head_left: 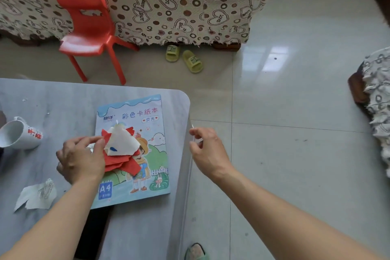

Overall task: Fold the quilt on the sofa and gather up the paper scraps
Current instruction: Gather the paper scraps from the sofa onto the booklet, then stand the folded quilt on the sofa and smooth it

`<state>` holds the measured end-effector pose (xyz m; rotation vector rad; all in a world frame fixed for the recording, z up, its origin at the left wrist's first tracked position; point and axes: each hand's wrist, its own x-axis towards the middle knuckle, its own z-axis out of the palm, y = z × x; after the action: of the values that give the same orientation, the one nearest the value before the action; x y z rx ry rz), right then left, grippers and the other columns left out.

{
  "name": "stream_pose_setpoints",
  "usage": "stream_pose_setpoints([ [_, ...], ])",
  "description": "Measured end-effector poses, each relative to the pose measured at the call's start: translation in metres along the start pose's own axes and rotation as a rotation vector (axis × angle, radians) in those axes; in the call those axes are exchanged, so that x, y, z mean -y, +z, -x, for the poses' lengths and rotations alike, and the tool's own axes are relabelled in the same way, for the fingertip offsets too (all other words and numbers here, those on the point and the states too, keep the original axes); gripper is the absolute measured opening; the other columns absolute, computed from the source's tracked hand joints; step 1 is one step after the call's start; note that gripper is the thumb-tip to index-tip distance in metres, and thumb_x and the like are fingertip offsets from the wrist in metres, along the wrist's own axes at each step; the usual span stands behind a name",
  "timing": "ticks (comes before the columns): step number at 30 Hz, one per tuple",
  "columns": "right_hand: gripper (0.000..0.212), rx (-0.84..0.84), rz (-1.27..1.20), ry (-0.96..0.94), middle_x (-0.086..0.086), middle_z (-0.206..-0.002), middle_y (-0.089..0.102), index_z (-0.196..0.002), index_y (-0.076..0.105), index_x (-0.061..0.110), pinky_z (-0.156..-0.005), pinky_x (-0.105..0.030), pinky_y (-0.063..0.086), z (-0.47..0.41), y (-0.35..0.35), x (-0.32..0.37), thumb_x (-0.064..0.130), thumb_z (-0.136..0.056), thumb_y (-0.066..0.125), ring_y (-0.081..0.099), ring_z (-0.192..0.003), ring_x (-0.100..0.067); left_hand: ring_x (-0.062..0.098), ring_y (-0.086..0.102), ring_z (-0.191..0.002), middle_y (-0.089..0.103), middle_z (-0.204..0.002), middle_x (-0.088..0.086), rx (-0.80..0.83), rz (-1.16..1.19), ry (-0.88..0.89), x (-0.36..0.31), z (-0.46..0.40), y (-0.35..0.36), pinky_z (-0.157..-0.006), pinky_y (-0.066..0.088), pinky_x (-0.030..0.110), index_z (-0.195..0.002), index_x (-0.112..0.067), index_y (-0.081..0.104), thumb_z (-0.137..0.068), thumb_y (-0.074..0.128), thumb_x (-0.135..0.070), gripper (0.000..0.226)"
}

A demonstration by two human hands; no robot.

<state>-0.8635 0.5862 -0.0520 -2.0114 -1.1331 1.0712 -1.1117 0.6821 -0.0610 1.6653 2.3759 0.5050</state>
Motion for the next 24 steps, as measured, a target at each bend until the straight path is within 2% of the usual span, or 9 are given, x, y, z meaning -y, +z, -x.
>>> stream_pose_setpoints([
  [2,0.033,-0.006,-0.038,0.014,0.003,-0.118,0.054,-0.124,0.057,0.02,-0.09,-0.033,0.049,0.005,-0.021,-0.012,0.018,-0.092,0.05,0.059,-0.098,-0.014,0.038,0.039,-0.122,0.055,-0.128,0.014,-0.022,0.019,-0.036,-0.015,0.012,-0.002,-0.103,0.032,0.051,-0.108,-0.018,0.073,-0.096,0.052,-0.031,0.027],
  [4,0.028,0.017,-0.117,0.08,0.006,-0.106,0.059,-0.118,0.06,0.02,-0.083,-0.028,0.051,0.01,-0.047,-0.027,0.017,-0.092,0.05,0.06,-0.093,-0.012,0.038,0.046,-0.118,0.057,-0.125,0.015,-0.005,0.137,0.016,-0.046,0.035,-0.001,-0.101,0.038,0.05,-0.111,-0.017,0.071,-0.096,0.048,-0.024,0.029],
  [6,0.022,0.011,-0.338,0.212,0.004,-0.091,0.063,-0.108,0.063,0.016,-0.069,-0.023,0.049,0.018,-0.081,-0.045,0.013,-0.091,0.051,0.062,-0.079,-0.013,0.032,0.06,-0.104,0.061,-0.118,0.008,0.128,0.361,0.103,-0.094,0.074,0.004,-0.089,0.05,0.042,-0.113,-0.016,0.068,-0.096,0.048,-0.014,0.026],
  [9,0.02,-0.107,-0.598,0.383,-0.004,-0.082,0.065,-0.103,0.064,0.011,-0.054,-0.022,0.044,0.033,-0.139,-0.073,0.007,-0.091,0.049,0.059,-0.061,-0.015,0.021,0.069,-0.077,0.062,-0.11,0.0,0.347,0.575,0.155,-0.177,0.147,0.014,-0.072,0.053,0.03,-0.123,-0.019,0.058,-0.095,0.051,-0.006,0.031],
  [11,0.02,-0.192,-0.636,0.428,-0.005,-0.082,0.066,-0.101,0.064,0.012,-0.056,-0.023,0.044,0.046,-0.181,-0.095,0.007,-0.091,0.048,0.059,-0.061,-0.014,0.018,0.067,-0.068,0.062,-0.106,0.001,0.477,0.734,0.062,-0.229,0.196,0.026,-0.069,0.054,0.03,-0.125,-0.02,0.053,-0.096,0.053,-0.006,0.032],
  [13,0.02,-0.255,-0.652,0.436,-0.006,-0.082,0.067,-0.101,0.064,0.013,-0.058,-0.025,0.045,0.059,-0.225,-0.116,0.007,-0.091,0.048,0.059,-0.061,-0.014,0.019,0.066,-0.069,0.061,-0.105,0.005,0.602,0.866,-0.068,-0.276,0.242,0.037,-0.067,0.054,0.03,-0.124,-0.02,0.051,-0.097,0.054,-0.009,0.03],
  [18,0.019,-0.356,-0.666,0.46,-0.006,-0.083,0.067,-0.1,0.064,0.013,-0.059,-0.025,0.045,0.092,-0.328,-0.169,0.008,-0.091,0.049,0.059,-0.061,-0.015,0.019,0.067,-0.075,0.066,-0.107,0.009,0.841,0.918,-0.207,-0.366,0.343,0.05,-0.07,0.056,0.029,-0.126,-0.015,0.05,-0.097,0.055,-0.012,0.029],
  [24,0.017,-0.495,-0.701,0.48,-0.006,-0.08,0.066,-0.094,0.064,0.015,-0.055,-0.024,0.041,0.143,-0.446,-0.234,0.006,-0.09,0.049,0.058,-0.06,-0.015,0.022,0.066,-0.074,0.069,-0.1,0.009,1.042,0.875,-0.202,-0.457,0.456,0.059,-0.07,0.054,0.031,-0.123,-0.012,0.053,-0.094,0.057,-0.007,0.03],
])
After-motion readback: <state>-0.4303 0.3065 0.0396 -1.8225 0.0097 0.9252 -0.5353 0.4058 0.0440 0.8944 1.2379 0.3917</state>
